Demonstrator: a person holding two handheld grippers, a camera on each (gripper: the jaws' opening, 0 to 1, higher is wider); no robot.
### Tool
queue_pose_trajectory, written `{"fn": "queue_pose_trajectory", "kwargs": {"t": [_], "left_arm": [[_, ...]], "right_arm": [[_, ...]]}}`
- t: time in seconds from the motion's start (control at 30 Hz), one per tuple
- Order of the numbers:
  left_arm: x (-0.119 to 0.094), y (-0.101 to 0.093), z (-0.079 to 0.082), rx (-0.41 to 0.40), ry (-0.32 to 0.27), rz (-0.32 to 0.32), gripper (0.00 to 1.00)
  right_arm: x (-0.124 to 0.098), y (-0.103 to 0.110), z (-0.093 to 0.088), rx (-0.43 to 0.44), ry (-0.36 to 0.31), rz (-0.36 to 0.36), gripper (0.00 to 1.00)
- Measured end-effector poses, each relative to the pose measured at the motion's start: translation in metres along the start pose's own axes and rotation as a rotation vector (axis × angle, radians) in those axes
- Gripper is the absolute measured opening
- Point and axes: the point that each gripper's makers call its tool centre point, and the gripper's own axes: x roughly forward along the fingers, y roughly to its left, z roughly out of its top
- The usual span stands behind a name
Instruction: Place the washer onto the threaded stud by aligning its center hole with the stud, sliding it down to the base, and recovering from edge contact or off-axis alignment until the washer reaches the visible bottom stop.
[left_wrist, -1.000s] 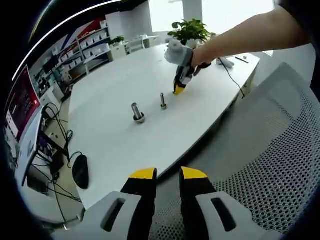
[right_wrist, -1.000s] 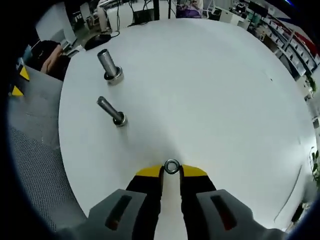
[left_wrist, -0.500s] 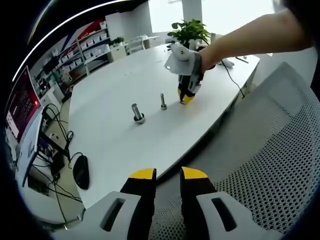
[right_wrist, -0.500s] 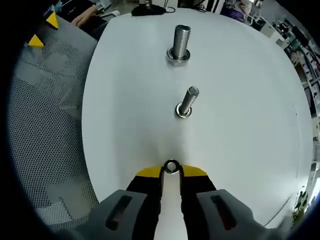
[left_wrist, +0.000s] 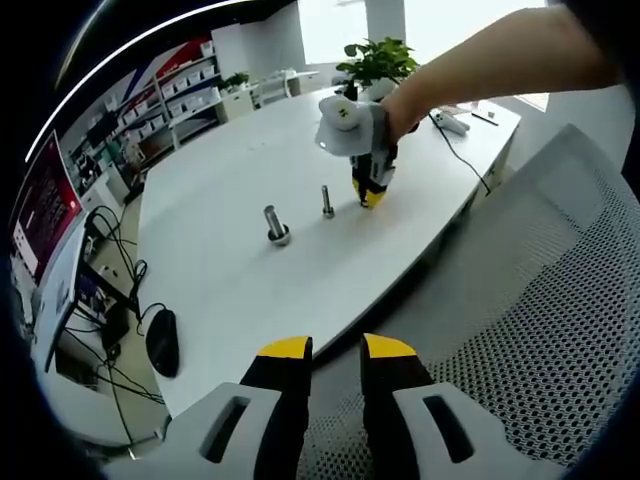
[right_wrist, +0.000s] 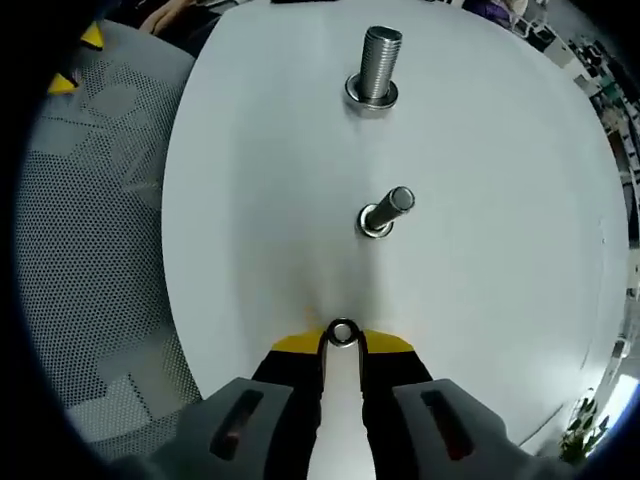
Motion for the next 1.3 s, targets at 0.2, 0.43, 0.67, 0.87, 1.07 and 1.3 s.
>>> {"fn": "queue_pose_trajectory", "kwargs": {"t": [0.2,0.43,0.67,0.87,1.07,1.3], "left_arm": [[0.0,0.0,0.001,0.003,-0.002,-0.001,0.17],[0.0,0.0,0.0,0.007,-0.004,-0.003,0.17],[0.0,-0.001,0.001,0.012,-0.006,-0.007,0.17],[0.0,-0.001,0.001,0.012,-0.008,-0.006,0.17],[0.0,-0.001,0.001,0.013,-0.008,-0.003,0.17],[0.0,0.0,0.001,0.012,-0.01,-0.001,0.17]], "right_arm": [[0.001,-0.003,0.0,0.048,0.0,0.0,0.16],[-0.004,0.002,-0.002,0.138,-0.005,0.004,0.16],[-0.004,0.002,0.002,0.164,-0.053,0.009,0.2],[-0.004,0.004,0.004,0.158,-0.062,-0.007,0.2],[-0.001,0.002,0.006,0.137,-0.073,-0.013,0.19],[-0.001,0.001,0.006,0.142,-0.099,-0.011,0.19]]}}
